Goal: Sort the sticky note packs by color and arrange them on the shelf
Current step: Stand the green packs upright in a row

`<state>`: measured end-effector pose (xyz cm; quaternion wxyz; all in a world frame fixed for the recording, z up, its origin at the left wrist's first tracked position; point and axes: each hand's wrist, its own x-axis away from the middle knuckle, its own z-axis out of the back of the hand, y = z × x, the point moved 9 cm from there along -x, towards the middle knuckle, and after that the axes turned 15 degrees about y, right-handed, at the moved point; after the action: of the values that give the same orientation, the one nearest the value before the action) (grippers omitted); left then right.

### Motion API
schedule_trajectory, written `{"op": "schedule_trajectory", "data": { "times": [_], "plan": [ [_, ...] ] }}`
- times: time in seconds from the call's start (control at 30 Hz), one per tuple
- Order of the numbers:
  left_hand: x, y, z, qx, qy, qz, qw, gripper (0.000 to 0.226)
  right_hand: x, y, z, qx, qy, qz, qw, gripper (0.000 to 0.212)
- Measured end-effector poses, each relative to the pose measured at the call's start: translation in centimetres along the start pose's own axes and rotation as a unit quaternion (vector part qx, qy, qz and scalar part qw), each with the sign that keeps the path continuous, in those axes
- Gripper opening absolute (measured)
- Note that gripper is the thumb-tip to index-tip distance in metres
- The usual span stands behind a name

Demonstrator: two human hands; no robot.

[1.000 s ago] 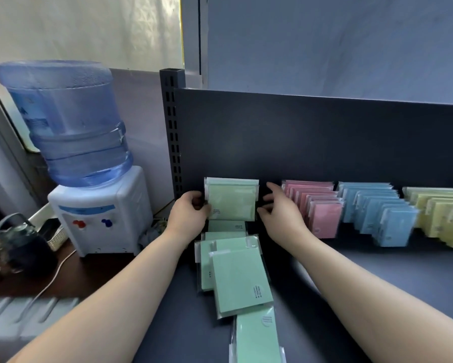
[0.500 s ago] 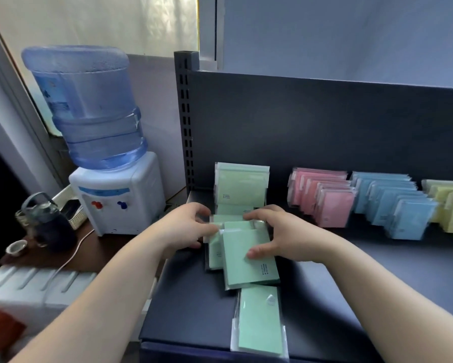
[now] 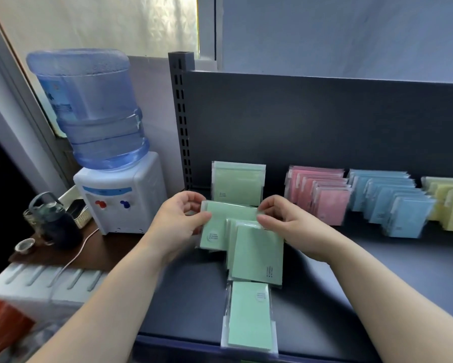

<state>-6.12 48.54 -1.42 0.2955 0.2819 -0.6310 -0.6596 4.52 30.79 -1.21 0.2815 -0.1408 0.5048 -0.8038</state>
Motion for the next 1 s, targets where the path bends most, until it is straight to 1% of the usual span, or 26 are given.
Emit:
{"op": "schedule_trajectory", "data": {
  "times": [0.07,0.13,0.23,0.33,0.37,0.4,0.47,0.57,0.63,0.7,0.77,0.83,0.93,1.0],
  "plan": [
    [0.2,0.6,-0.1,0.035,0.005,-0.012,0.999,0.021,-0.4,0.4,0.4,-0.05,0.032,-0.028,0.998,0.019],
    [0.2,1.0,-0.3,0.064,0.014,-0.015,0.998,0.021,-0.6,0.6,0.2,-0.099,0.041,-0.05,0.993,0.021],
    [0.1,2.0,-0.9,0.091,0.019,-0.028,0.995,0.018,-1.0,0.4,0.3,-0.163,0.064,-0.056,0.983,0.016],
    [-0.5,2.6,-1.0,0.107,0.036,-0.036,0.993,0.018,-1.7,0.2,1.8,-0.188,0.124,-0.039,0.973,0.018],
    [-1.0,2.4,-0.7,0.089,0.054,-0.041,0.994,0.02,-2.0,0.0,2.5,-0.19,0.152,-0.03,0.97,0.02],
    [-1.5,1.9,-0.3,0.046,0.072,-0.048,0.995,0.021,-2.4,-0.1,3.3,-0.191,0.179,-0.022,0.965,0.021],
    [-2.1,0.5,-0.1,-0.071,0.082,-0.054,0.993,0.025,-3.4,-0.4,4.6,-0.195,0.214,-0.011,0.957,0.022],
    [-2.0,-1.4,-0.7,-0.211,0.037,-0.055,0.975,0.04,-4.9,-0.5,5.0,-0.149,0.234,0.001,0.961,0.021],
    [-1.7,-1.5,-1.2,-0.274,0.007,-0.077,0.959,0.048,-5.8,-0.2,4.4,-0.097,0.234,0.004,0.967,0.019],
    [-1.4,-0.9,-1.6,-0.321,-0.008,-0.112,0.94,0.049,-6.5,0.2,3.5,-0.057,0.227,0.0,0.972,0.017],
    [-1.2,-0.3,-1.9,-0.333,-0.014,-0.139,0.933,0.044,-7.0,0.5,2.6,-0.009,0.227,0.003,0.974,0.009],
    [-0.8,-0.1,-2.2,-0.327,-0.023,-0.149,0.933,0.039,-7.2,0.4,2.3,0.04,0.237,0.015,0.971,0.003],
    [-0.6,-0.1,-2.5,-0.318,-0.04,-0.156,0.934,0.037,-7.3,-0.2,2.2,0.096,0.252,0.04,0.962,0.008],
    [-0.6,-0.3,-2.6,-0.324,-0.045,-0.155,0.932,0.041,-7.3,-0.6,2.2,0.119,0.262,0.053,0.956,0.01]
  ]
}}
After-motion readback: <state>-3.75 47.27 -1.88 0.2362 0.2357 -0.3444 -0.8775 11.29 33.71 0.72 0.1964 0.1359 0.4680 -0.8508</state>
